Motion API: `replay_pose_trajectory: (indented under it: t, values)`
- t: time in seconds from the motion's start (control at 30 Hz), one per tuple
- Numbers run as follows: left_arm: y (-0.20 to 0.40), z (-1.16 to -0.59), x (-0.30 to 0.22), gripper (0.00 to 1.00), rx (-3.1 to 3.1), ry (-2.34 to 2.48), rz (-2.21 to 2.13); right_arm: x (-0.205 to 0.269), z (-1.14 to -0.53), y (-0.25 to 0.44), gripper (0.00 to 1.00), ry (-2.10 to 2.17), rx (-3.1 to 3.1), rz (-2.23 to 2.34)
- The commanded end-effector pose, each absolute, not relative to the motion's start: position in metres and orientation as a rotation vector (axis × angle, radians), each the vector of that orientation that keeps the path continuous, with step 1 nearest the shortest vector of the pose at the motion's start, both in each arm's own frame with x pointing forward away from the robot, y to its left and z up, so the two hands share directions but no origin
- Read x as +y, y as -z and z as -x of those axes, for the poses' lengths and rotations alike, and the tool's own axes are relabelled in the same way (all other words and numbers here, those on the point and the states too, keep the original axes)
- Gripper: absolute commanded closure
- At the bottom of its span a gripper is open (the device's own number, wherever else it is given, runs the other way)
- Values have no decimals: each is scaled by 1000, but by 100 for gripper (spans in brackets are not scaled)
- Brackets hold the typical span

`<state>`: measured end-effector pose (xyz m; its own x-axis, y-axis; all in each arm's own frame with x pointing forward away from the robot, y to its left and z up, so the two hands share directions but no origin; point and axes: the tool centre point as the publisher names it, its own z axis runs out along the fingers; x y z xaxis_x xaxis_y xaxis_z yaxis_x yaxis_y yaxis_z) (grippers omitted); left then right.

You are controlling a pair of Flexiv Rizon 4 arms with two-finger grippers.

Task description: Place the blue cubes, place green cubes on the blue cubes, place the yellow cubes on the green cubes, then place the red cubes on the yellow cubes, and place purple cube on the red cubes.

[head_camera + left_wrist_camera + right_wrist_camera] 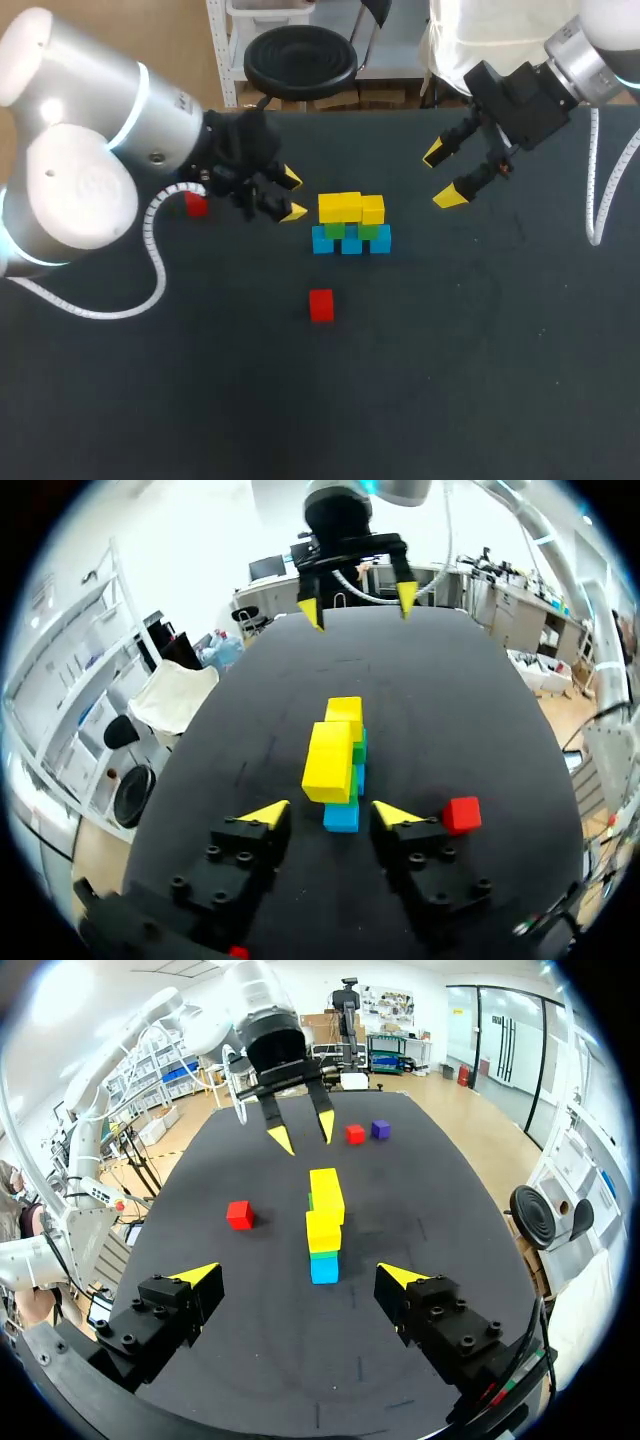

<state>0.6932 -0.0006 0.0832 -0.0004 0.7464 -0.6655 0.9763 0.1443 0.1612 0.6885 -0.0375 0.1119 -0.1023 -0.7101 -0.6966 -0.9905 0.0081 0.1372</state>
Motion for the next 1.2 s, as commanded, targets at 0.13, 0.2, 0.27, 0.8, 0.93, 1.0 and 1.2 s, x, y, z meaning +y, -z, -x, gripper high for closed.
replay_pose_trajectory:
  t: [0.13,0.2,0.27,0.8,0.93,1.0,1.2]
  values:
    - [-96,-681,20,0,1760,504,-1655,-37,-689,-112,0,-861,1858,1741]
    - [-95,-681,24,0,1760,533,-1649,-37,-689,-112,0,-861,1858,1741]
    - [-94,-681,28,0,1760,541,-1643,-37,-689,-112,0,-861,1858,1741]
    - [-92,-690,58,0,1859,525,-1596,-37,-689,-112,0,-861,1858,1741]
    - [-92,-690,58,0,1859,525,-1596,-37,-689,-112,0,-861,1858,1741]
    - [-92,-690,58,0,1859,525,-1596,-37,-689,-112,0,-861,1858,1741]
    - [-92,-690,58,0,1859,525,-1596,-37,-689,-112,0,-861,1858,1741]
